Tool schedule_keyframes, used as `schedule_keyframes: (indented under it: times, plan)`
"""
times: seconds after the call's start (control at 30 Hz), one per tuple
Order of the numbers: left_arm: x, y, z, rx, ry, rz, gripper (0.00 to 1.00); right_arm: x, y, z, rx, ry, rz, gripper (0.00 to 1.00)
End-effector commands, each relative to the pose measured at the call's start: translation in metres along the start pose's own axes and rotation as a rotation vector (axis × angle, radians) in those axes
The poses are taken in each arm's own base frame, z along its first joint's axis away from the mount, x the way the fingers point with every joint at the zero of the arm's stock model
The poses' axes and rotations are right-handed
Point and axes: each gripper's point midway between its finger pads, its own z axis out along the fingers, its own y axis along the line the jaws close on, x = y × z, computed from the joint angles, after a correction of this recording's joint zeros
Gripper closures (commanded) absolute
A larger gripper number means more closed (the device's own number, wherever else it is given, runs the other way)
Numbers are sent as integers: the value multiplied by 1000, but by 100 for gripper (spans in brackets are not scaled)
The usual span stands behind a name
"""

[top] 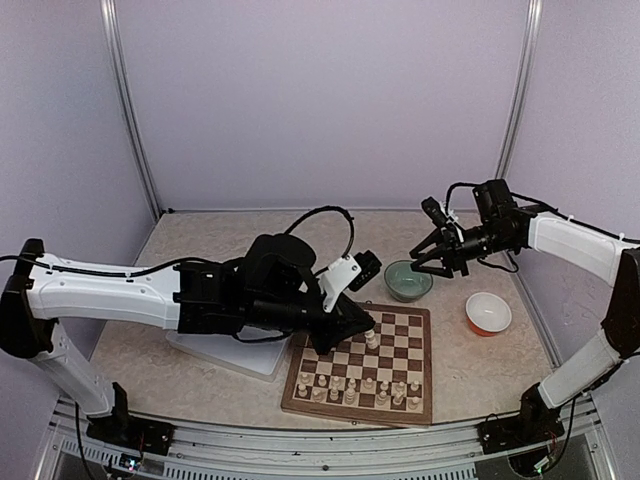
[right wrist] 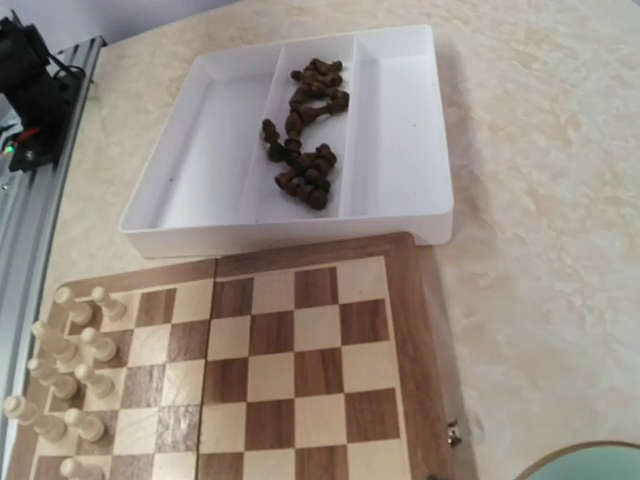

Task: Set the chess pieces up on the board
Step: Pass from the right arm to the left, then place the queen at e1.

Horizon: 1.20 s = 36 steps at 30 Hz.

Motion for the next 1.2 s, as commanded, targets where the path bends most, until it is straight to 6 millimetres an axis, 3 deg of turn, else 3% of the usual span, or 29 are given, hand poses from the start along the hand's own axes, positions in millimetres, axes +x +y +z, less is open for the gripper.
schedule_keyframes:
  times: [0.0,0.2,0.4,0.63,1.17]
  plan:
    - [40,-13,15,-8,96,-31,100,-4,-3,-5,51,3,-26,56]
    - [59,-37,30,75,108,-65,99,-2,-4,-4,48,7,-17,56]
    - [82,-43,44,74,181,-47,99,-2,-4,-4,49,7,-17,56]
    - [100,-38,51,49,232,-38,98,-1,-3,-4,46,8,-16,56]
    - [121,-41,68,48,295,-14,96,1,-4,-2,38,11,-10,55]
